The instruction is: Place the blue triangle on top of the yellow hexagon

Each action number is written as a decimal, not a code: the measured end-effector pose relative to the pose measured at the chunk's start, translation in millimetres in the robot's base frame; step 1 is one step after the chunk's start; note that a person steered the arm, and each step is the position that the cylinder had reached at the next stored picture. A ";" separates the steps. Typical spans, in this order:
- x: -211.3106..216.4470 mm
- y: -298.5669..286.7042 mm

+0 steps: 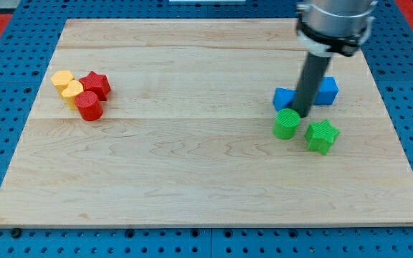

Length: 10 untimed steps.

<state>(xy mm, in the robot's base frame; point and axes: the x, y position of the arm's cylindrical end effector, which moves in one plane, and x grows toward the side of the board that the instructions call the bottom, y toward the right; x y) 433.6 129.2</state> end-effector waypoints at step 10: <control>-191.4 -237.0</control>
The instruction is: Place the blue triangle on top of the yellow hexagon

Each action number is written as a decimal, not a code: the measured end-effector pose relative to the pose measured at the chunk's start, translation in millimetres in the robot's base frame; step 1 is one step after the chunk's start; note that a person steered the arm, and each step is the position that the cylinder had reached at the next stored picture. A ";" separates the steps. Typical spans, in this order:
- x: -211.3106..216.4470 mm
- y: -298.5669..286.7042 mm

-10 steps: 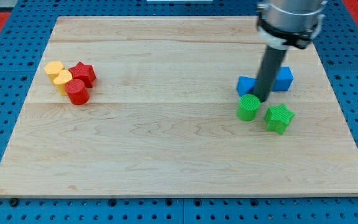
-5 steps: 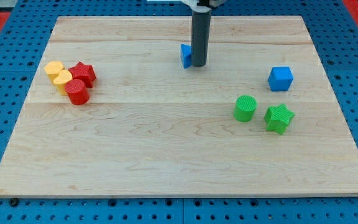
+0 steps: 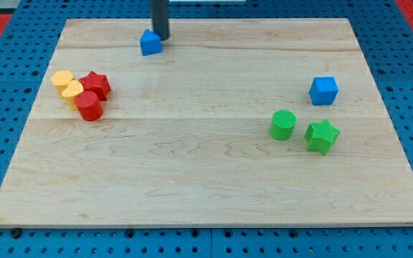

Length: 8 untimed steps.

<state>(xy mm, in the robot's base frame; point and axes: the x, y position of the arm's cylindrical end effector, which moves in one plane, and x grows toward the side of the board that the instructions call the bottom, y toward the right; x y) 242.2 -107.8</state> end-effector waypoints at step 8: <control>55.8 -111.7</control>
